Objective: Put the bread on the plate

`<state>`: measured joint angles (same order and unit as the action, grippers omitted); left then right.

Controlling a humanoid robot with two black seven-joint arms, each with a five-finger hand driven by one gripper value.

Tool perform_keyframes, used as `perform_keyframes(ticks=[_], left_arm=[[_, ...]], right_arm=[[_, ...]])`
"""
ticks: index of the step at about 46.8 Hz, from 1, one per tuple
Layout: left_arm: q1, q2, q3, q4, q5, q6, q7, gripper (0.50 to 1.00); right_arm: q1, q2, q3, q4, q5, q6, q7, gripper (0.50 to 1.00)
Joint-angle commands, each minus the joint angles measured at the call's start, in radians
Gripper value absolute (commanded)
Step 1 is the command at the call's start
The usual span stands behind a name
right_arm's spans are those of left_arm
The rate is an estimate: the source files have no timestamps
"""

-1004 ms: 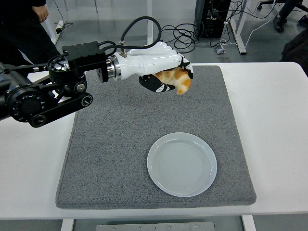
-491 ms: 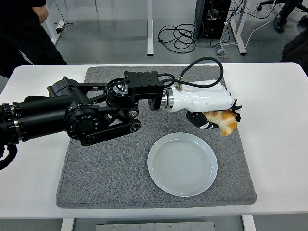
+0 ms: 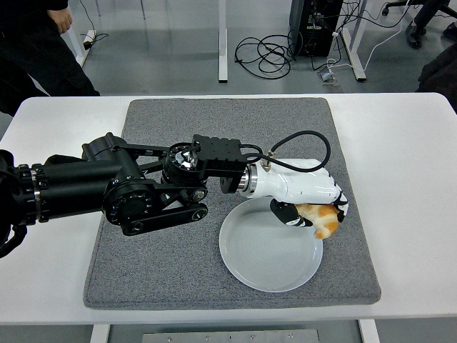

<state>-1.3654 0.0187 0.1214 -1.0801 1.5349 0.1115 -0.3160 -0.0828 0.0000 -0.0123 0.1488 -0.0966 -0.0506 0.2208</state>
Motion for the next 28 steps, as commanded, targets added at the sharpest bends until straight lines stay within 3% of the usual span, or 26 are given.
perform_keyframes(ticks=[1, 13, 28], left_arm=[[0.002, 0.001, 0.010, 0.002, -0.001, 0.002, 0.000, 0.500], [0.064, 0.015, 0.020, 0.000, 0.010, 0.005, 0.002, 0.500], [0.071, 0.047, 0.021, 0.002, 0.016, 0.005, -0.001, 0.500]], right_arm=[[0.000, 0.000, 0.000, 0.000, 0.000, 0.000, 0.000, 1.000], [0.000, 0.000, 0.000, 0.000, 0.000, 0.000, 0.000, 1.000], [0.000, 0.000, 0.000, 0.000, 0.000, 0.000, 0.000, 1.000]])
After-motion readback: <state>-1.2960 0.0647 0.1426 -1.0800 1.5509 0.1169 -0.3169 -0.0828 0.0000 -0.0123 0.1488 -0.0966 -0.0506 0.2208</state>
